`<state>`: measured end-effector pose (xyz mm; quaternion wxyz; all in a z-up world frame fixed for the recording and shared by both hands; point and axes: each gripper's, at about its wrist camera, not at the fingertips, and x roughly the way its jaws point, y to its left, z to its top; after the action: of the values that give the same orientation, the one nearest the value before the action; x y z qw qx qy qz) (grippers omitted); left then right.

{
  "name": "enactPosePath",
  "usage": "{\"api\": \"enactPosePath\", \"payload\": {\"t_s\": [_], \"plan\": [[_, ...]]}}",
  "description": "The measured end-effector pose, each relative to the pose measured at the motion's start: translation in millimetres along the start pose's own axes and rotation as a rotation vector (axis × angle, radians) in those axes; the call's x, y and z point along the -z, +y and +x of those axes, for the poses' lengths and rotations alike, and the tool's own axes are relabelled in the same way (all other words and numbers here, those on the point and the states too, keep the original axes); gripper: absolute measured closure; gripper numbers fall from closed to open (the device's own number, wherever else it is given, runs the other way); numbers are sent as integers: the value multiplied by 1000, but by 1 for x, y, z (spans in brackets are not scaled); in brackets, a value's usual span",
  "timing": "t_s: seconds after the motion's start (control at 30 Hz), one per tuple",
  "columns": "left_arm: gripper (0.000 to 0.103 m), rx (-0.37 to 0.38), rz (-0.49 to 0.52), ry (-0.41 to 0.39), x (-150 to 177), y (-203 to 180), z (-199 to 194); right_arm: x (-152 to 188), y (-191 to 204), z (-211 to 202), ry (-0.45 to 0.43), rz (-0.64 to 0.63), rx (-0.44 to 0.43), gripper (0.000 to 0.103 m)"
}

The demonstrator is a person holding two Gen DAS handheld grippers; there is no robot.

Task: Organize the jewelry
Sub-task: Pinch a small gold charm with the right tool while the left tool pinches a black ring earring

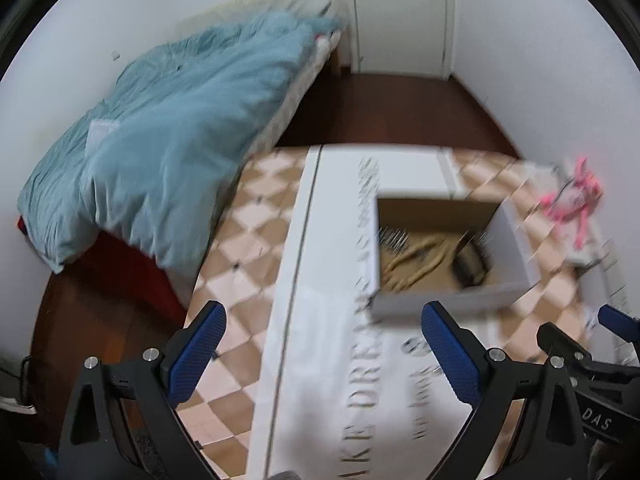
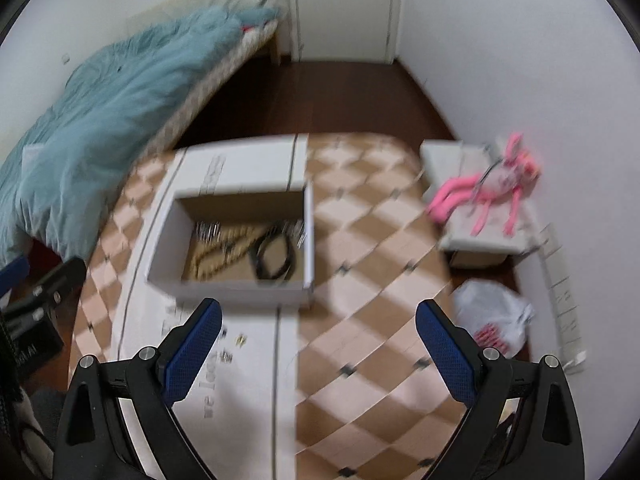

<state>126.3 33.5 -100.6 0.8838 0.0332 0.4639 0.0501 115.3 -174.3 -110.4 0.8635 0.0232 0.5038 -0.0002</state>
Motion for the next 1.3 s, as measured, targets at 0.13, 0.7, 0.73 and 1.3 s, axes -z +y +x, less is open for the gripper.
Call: {"api": "enactPosePath", "payload": {"t_s": [0.13,0.7,0.73,1.3], "plan": [[3,-31,14,90,29,9,41,31,16,49,87,-1,-74,20],[3,-36,7,205,67,35,95,65,87,96,78,-152,-45,69],[3,-35,7,206,68,35,95,66,89,96,71,-161,-36,76],[4,122,78,169,49,-35,92,53,-6,73,25,66,-21,91]]}}
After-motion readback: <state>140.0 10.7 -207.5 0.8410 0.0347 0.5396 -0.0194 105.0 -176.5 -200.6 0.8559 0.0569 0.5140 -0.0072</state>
